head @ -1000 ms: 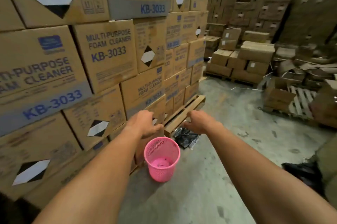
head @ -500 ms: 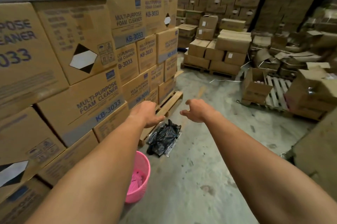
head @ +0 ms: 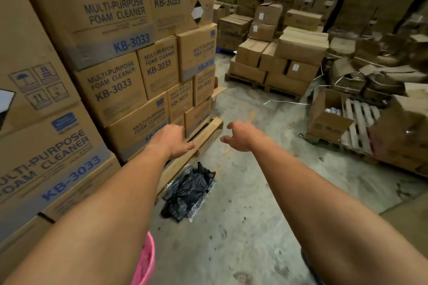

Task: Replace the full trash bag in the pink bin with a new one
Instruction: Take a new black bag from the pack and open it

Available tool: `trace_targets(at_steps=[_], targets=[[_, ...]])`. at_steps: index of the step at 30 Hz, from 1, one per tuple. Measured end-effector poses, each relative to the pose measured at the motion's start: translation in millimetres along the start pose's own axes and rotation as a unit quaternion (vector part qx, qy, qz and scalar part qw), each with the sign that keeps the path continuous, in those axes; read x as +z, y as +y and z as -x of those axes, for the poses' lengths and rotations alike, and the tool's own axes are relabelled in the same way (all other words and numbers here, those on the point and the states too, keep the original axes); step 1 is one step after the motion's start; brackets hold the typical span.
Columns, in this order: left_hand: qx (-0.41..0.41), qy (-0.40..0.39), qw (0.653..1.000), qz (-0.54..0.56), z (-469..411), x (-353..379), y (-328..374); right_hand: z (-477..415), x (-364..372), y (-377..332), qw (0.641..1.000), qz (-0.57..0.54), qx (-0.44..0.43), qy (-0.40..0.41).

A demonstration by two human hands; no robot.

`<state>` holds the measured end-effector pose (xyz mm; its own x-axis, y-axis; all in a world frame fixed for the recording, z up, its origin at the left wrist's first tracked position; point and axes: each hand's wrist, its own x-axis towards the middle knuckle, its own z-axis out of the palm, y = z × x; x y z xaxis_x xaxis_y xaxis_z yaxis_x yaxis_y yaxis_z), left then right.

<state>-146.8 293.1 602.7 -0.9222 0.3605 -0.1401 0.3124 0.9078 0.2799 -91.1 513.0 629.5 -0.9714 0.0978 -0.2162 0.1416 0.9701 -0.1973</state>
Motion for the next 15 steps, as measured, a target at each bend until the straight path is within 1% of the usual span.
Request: trace_targets(at_steps=[5, 11, 15], targets=[[-0.063, 0.018, 0.998, 0.012, -68, 34, 20, -94, -2, 53, 0.997, 0.026, -0.069, -0.015], [-0.174, 0.026, 0.983, 0.056, -129, 81, 46, -213, 18, 90, 0.981, 0.058, -0.163, -0.092], [-0.254, 0.016, 0.964, 0.079, -154, 111, 41, -274, 45, 96, 0.966, 0.076, -0.204, -0.142]])
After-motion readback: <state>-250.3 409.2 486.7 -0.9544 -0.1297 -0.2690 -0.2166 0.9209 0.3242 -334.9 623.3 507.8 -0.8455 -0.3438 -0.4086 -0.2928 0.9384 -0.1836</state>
